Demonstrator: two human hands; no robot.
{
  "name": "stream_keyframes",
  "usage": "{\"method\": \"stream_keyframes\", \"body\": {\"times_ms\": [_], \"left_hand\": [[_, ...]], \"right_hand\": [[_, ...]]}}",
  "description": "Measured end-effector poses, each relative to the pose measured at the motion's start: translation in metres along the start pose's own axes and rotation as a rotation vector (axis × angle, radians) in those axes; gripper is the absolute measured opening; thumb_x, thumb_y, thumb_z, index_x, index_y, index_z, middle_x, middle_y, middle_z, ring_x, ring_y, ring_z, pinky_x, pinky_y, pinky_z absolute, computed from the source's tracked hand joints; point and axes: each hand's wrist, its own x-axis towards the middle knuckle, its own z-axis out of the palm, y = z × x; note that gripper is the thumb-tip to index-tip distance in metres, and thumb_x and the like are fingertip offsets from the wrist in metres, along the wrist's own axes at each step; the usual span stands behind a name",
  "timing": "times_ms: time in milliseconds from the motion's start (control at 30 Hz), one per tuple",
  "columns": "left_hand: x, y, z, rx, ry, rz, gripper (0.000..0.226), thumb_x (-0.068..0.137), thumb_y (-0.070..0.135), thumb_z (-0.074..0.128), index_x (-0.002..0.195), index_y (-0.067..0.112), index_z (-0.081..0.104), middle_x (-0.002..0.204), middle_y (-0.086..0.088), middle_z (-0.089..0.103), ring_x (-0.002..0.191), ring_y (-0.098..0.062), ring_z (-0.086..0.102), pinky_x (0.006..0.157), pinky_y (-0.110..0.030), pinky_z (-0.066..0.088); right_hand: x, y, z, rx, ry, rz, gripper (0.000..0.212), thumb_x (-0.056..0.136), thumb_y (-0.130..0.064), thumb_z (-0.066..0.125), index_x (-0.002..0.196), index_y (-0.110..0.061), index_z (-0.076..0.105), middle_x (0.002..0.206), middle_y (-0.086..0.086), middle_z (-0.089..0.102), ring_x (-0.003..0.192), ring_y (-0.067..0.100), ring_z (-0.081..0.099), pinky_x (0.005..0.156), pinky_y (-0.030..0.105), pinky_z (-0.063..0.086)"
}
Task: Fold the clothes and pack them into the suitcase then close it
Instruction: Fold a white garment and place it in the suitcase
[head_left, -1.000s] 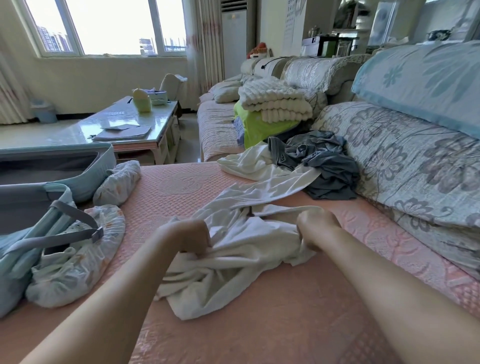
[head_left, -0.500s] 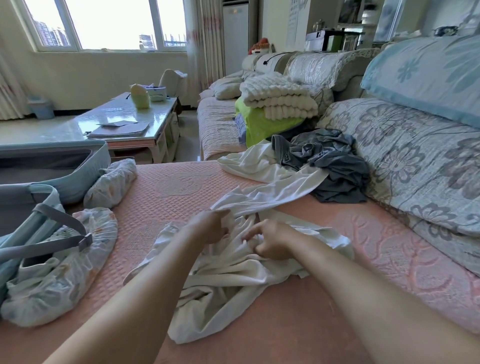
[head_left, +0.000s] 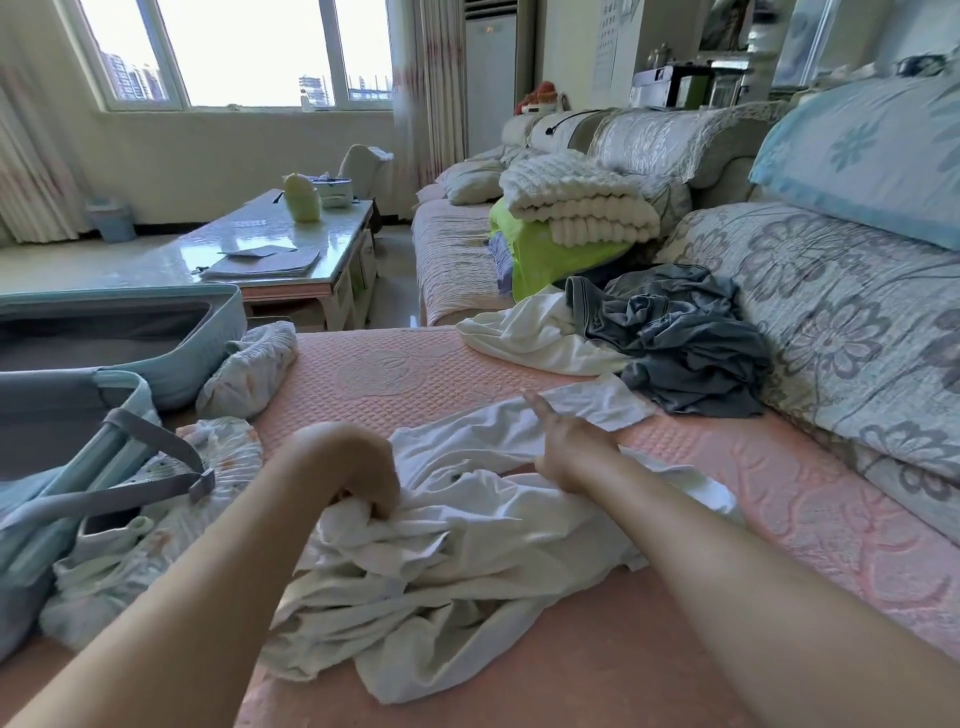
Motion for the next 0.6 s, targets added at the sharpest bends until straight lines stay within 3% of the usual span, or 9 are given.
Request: {"method": "stream_keyframes", "body": {"times_ms": [67, 167, 233, 300, 367, 433, 533, 600], "left_hand": [[0.002, 0.007, -0.001, 0.008, 0.166, 0.037, 0.032, 0.076, 0.040, 0.065, 0.097, 0.016, 0.068, 0.095, -0.002, 0.070, 0.083, -0.019, 0.066, 0.073, -0.031, 0.056], [0.014, 0.028, 0.000, -0.117, 0.468, 0.178, 0.041, 0.093, 0.044, 0.061, 0.124, 0.017, 0.058, 0.120, -0.004, 0.063, 0.104, -0.021, 0.059, 0.081, -0.031, 0.046], [0.027, 0.043, 0.002, -0.228, 0.504, 0.245, 0.046, 0.093, 0.043, 0.063, 0.132, 0.020, 0.055, 0.127, -0.004, 0.061, 0.110, -0.021, 0.057, 0.085, -0.031, 0.046], [0.037, 0.052, 0.005, -0.257, 0.471, 0.264, 0.055, 0.091, 0.042, 0.066, 0.138, 0.020, 0.051, 0.131, -0.004, 0.059, 0.115, -0.023, 0.057, 0.089, -0.033, 0.046], [0.046, 0.055, 0.008, -0.205, 0.474, 0.240, 0.065, 0.086, 0.047, 0.068, 0.141, 0.020, 0.046, 0.130, -0.005, 0.060, 0.115, -0.025, 0.057, 0.089, -0.034, 0.048], [0.051, 0.052, 0.006, -0.239, 0.512, 0.219, 0.062, 0.086, 0.046, 0.068, 0.139, 0.024, 0.044, 0.122, -0.005, 0.062, 0.106, -0.025, 0.060, 0.083, -0.035, 0.050], [0.048, 0.033, -0.007, -0.561, 0.656, 0.173, 0.025, 0.092, 0.020, 0.056, 0.115, 0.025, 0.060, 0.106, -0.007, 0.065, 0.080, -0.021, 0.056, 0.064, -0.030, 0.041], [0.041, 0.009, -0.017, -0.688, 0.796, 0.081, 0.024, 0.089, 0.011, 0.048, 0.103, 0.017, 0.066, 0.105, -0.015, 0.067, 0.086, -0.029, 0.057, 0.069, -0.029, 0.038]], "right_hand": [[0.011, -0.004, 0.006, -0.065, -0.055, -0.004, 0.086, 0.096, -0.020, 0.048, 0.156, -0.046, -0.007, 0.146, 0.011, 0.049, 0.119, 0.029, 0.058, 0.093, 0.041, 0.052], [0.027, -0.013, 0.013, -0.085, -0.116, -0.027, 0.071, 0.096, -0.038, 0.057, 0.154, -0.050, 0.019, 0.154, 0.007, 0.044, 0.132, 0.030, 0.050, 0.103, 0.043, 0.047], [0.034, -0.019, 0.020, -0.118, -0.145, -0.047, 0.048, 0.095, -0.041, 0.058, 0.142, -0.042, 0.050, 0.147, 0.005, 0.051, 0.131, 0.029, 0.051, 0.103, 0.040, 0.046], [0.042, -0.025, 0.022, -0.095, -0.073, -0.037, 0.028, 0.095, -0.031, 0.055, 0.120, -0.028, 0.068, 0.128, 0.005, 0.065, 0.115, 0.028, 0.060, 0.092, 0.035, 0.049], [0.048, -0.030, 0.016, 0.104, 0.113, -0.052, 0.023, 0.094, -0.023, 0.053, 0.105, -0.022, 0.073, 0.112, 0.004, 0.071, 0.103, 0.027, 0.065, 0.085, 0.032, 0.050], [0.051, -0.037, 0.002, 0.535, 0.289, -0.148, 0.022, 0.091, -0.015, 0.055, 0.095, -0.022, 0.076, 0.097, 0.000, 0.075, 0.093, 0.020, 0.068, 0.084, 0.033, 0.053], [0.046, -0.057, -0.018, 1.109, 0.245, -0.353, 0.027, 0.094, 0.001, 0.058, 0.095, -0.022, 0.073, 0.088, -0.007, 0.073, 0.083, 0.003, 0.067, 0.082, 0.025, 0.054], [0.045, -0.068, -0.019, 1.191, 0.155, -0.411, 0.036, 0.092, 0.006, 0.061, 0.107, -0.027, 0.062, 0.098, -0.001, 0.072, 0.093, 0.013, 0.070, 0.089, 0.028, 0.055]]}}
